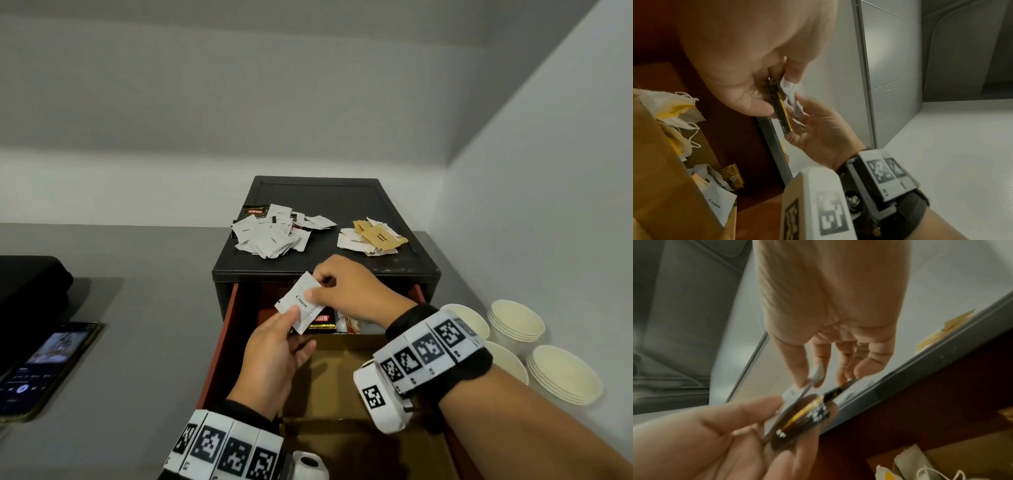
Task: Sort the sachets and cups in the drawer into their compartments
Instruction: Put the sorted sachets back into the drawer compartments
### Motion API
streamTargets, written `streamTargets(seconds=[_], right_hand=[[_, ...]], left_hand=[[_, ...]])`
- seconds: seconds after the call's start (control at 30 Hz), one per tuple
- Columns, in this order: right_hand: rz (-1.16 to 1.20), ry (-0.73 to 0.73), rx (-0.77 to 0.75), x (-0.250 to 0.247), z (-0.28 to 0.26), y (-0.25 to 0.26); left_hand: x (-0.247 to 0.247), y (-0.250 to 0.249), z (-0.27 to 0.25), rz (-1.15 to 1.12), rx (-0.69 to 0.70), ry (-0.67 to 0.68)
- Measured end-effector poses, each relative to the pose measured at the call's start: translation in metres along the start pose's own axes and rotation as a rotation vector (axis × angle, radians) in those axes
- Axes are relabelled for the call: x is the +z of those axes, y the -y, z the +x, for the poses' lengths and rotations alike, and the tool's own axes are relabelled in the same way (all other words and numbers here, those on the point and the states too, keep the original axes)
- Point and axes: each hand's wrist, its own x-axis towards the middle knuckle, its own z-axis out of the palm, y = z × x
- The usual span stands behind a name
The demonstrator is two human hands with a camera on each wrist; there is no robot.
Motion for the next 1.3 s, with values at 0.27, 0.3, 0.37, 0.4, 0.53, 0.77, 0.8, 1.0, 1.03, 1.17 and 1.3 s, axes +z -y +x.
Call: streamTargets(seconds=[0.27, 0.3, 0.37, 0.4, 0.53, 0.77, 0.8, 1.0, 1.03, 1.17, 1.3], right_hand=[[0.3, -0.277, 0.298, -0.028, -0.002, -0.019], [0.341, -0.244, 0.353, -0.027, -0.007, -0.023], [0.436, -0.159, 0.471, -0.015, -0.017, -0.031], [0.504, -0.138, 0.522, -0.004, -0.02, -0.035], [0.774, -0.28, 0.685, 0.033, -0.015, -0.056], [0.709, -0.417, 0.791, 0.05, -0.004, -0.091], [0.657, -0.407, 0.786, 0.052, -0.006, -0.092], [0.57, -0.364, 0.772, 0.051, -0.02, -0.085], [0.586, -0.359, 0.78, 0.051, -0.022, -0.084], [0.635, -0.298, 0.775, 0.057, -0.026, -0.083], [0.643, -0.282, 0.75, 0.059, -0.027, -0.082]], left_hand=[[-0.008, -0.002, 0.001, 0.069, 0.095, -0.068], [-0.009, -0.001, 0.002, 0.088, 0.118, -0.083], [-0.008, -0.001, 0.002, 0.126, 0.166, -0.101], [-0.007, -0.002, 0.002, 0.14, 0.188, -0.105], [-0.005, -0.007, 0.003, 0.186, 0.276, -0.142], [-0.003, -0.041, 0.008, 0.203, 0.348, -0.169], [-0.001, -0.048, 0.013, 0.224, 0.363, -0.184], [0.011, -0.092, 0.073, 0.426, 0.47, -0.329], [0.012, -0.097, 0.083, 0.517, 0.483, -0.367], [0.015, -0.108, 0.11, 0.983, 0.407, -0.4], [0.016, -0.107, 0.131, 1.52, 0.227, -0.294]])
